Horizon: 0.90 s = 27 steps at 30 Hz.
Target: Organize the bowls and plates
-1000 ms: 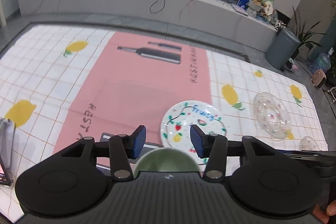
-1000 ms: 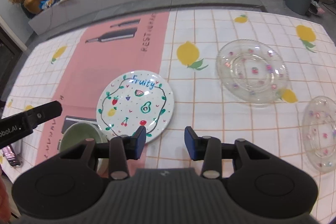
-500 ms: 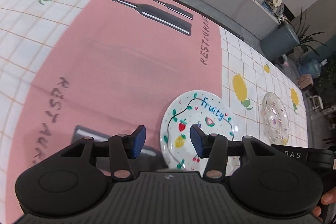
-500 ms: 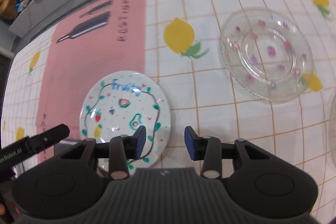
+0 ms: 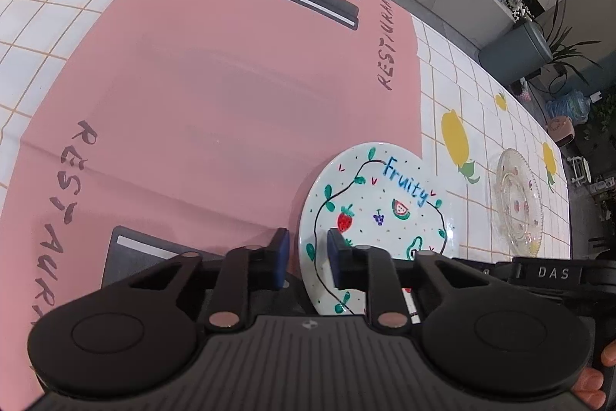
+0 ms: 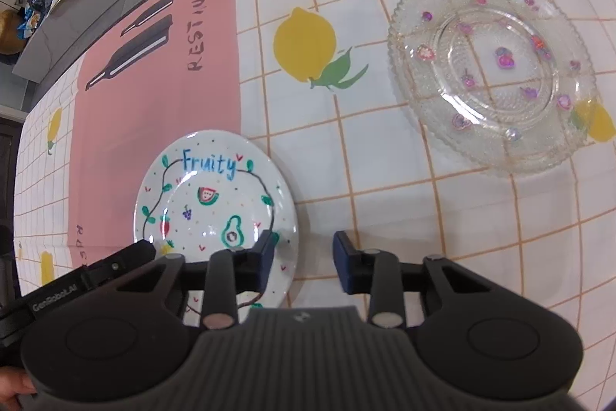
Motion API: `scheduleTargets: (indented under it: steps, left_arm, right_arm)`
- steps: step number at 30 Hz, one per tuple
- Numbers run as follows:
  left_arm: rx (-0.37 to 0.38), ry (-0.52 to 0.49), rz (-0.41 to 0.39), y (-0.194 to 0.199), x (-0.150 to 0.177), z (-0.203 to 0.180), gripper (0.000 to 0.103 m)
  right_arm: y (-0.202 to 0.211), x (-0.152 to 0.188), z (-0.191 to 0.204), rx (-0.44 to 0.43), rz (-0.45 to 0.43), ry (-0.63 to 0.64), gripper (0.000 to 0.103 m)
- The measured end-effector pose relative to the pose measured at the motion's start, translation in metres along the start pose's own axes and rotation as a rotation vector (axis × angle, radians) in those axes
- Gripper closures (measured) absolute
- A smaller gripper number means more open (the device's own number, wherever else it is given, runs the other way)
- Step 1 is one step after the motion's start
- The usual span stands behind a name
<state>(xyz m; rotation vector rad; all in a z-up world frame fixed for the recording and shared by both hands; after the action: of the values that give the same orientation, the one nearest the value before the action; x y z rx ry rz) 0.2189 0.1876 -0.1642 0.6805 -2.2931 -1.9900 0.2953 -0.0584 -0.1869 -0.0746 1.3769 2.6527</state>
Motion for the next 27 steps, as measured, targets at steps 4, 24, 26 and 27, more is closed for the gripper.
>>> scheduleTargets:
  steps: [4, 24, 26, 27]
  left_arm:
    - [0.001, -0.003, 0.01, -0.002, -0.001, -0.003, 0.086]
    - [-0.039, -0.016, -0.02, 0.006, -0.006, -0.013, 0.088]
    - [-0.04, -0.013, -0.03, 0.009, -0.006, -0.014, 0.088]
    - [-0.039, -0.015, -0.035, 0.011, -0.006, -0.015, 0.088]
  right_arm:
    - [-0.002, 0.003, 0.0, -0.029, 0.013, -0.005, 0.085]
    - [0.006, 0.005, -0.004, -0.074, -0.019, -0.021, 0.092]
    - [0.01, 0.005, -0.003, -0.079, -0.025, -0.017, 0.092]
    - [0.012, 0.004, -0.003, -0.084, -0.028, -0.013, 0.093]
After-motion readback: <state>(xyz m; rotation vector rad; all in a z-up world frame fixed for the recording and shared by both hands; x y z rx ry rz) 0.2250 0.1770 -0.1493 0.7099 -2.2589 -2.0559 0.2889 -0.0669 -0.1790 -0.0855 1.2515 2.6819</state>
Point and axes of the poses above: each gripper's, at about its wrist camera, not at the fingertips, and y roughly against the way its jaws point, z to its left, x to its underside, the point moved 2 cm from there along -y, roughly the way its jaws point, and after that the axes turned 14 degrees about -x, right-handed, at the moved point
